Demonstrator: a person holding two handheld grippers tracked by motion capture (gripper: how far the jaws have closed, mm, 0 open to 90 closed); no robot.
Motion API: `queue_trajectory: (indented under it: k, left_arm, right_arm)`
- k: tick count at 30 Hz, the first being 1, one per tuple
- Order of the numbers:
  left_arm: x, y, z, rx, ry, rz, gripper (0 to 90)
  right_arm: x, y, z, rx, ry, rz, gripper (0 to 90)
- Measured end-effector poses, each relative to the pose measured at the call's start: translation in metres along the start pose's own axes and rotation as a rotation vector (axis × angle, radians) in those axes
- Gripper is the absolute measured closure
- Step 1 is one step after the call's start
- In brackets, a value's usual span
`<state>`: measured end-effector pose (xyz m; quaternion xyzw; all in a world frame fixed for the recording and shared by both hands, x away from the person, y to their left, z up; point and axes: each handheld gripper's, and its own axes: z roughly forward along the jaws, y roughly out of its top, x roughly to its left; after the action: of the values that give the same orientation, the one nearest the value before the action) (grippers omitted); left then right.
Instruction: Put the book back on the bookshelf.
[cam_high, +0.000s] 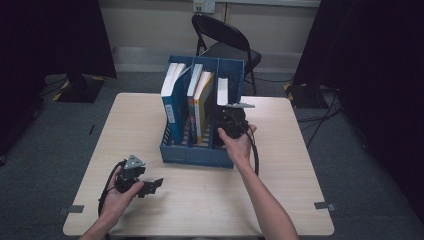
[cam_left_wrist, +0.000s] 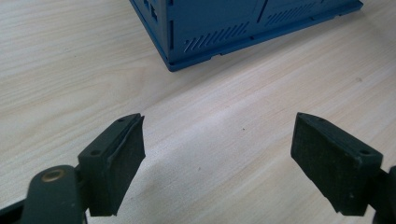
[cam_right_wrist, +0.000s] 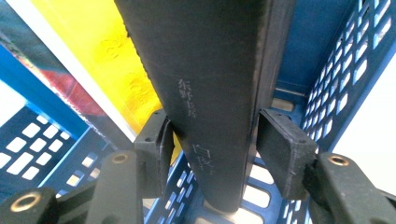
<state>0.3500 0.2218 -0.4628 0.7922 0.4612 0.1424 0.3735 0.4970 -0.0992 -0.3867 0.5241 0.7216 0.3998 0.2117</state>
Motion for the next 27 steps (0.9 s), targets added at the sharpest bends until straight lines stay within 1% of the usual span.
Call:
queue_trajectory:
  k: [6,8,11,16,18,20,23,26,27]
  left_arm:
    - [-0.001,0.0,0.0,-0.005,-0.001,-0.001,17.2]
    - [0.0,0.0,-0.001,0.001,-0.004,0.001,17.2]
    - [0.0,0.0,-0.001,-0.005,0.003,-0.001,17.2]
    - [0.0,0.0,-0.001,-0.005,-0.002,0.0,17.2]
    - [0.001,0.0,-0.001,-0.008,0.0,-0.006,17.2]
    - [0.001,0.001,-0.002,-0.003,-0.002,0.003,17.2]
    - [0.002,0.001,-0.001,-0.005,0.002,-0.001,17.2]
    - [0.003,0.002,-0.001,-0.004,0.002,-0.003,17.2]
    - [0.002,0.002,0.0,-0.008,-0.001,-0.011,17.2]
  right_arm:
    - [-0.001,0.004,0.004,0.005,0.001,0.002,46.2]
    - [0.0,0.005,0.005,0.005,-0.001,-0.011,45.8]
    - [0.001,0.006,0.005,0.009,-0.003,-0.02,45.6]
    - [-0.003,0.009,0.006,0.015,0.005,-0.037,45.7]
    - [-0.005,0.009,0.008,0.01,0.008,-0.041,45.8]
    - [-0.005,0.011,0.009,0.015,0.005,-0.041,45.9]
    - [-0.007,0.012,0.011,0.013,0.012,-0.057,45.8]
    - [-0.012,0.013,0.012,0.01,0.027,-0.054,46.0]
    - [-0.014,0.014,0.012,0.01,0.027,-0.055,46.0]
